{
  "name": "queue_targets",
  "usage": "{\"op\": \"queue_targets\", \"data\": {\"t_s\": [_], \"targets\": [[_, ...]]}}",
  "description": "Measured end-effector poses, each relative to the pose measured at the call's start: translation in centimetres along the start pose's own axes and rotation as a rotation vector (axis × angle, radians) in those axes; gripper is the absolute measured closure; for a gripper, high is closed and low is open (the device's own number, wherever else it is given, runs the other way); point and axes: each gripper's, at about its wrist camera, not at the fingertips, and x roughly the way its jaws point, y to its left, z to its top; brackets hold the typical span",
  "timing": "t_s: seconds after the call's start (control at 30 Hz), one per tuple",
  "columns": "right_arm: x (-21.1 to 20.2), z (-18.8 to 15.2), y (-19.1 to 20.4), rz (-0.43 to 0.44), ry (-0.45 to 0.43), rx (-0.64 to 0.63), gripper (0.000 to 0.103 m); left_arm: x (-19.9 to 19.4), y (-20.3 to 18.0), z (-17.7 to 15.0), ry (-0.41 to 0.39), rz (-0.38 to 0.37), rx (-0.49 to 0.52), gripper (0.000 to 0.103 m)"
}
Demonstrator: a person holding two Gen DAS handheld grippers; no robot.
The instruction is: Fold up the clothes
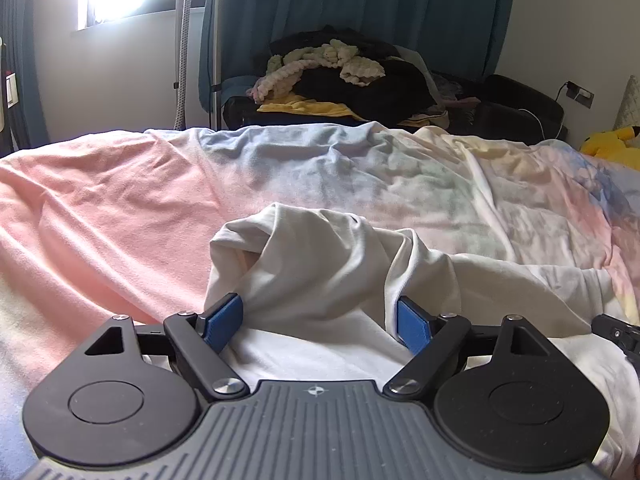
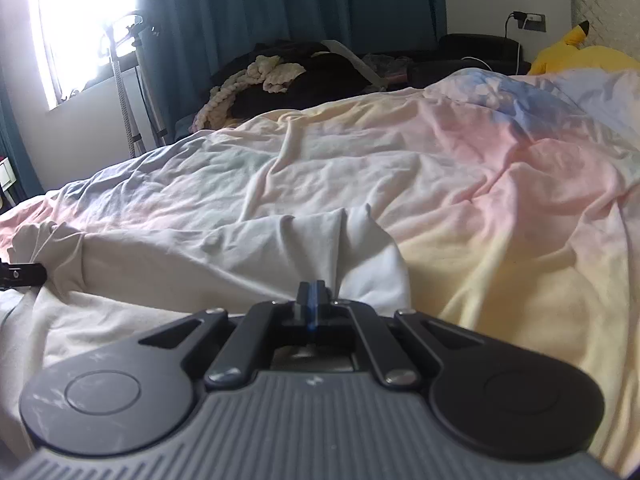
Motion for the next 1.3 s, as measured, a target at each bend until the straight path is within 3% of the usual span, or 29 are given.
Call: {"op": "queue_targets", "data": {"t_s": [0.27, 0.4, 0.87, 1.2, 1.3], "targets": [[-0.6, 0.0, -0.9, -0.022, -0.012, 0.036, 0.103, -0.4, -0.1, 0.0, -0.01, 0.005, -0.028, 0.017], [-1.9, 0.4, -0.5, -0.028, -0.048, 0.034, 0.098, -1.1, -0.5, -0.2, -0.02, 0.01, -0.02, 0.017], [-13.4, 0.0, 1.8, 0.037, -0.221, 0.008, 0.095, -11.5, -1.6, -2.6, -0.146, -0.07, 0.027, 0.015], [-18.0, -2.5, 3.8, 0.064, -0.269, -0.004, 0.094, -16.3, -2.6, -5.2, -0.199, -0.115, 0.044, 0.014], [-18.6, -3.0, 4.5, 0.076, -0.276, -0.011, 0.088, -17.0, -2.6, -5.6, -0.208, -0.131, 0.036, 0.013]]}}
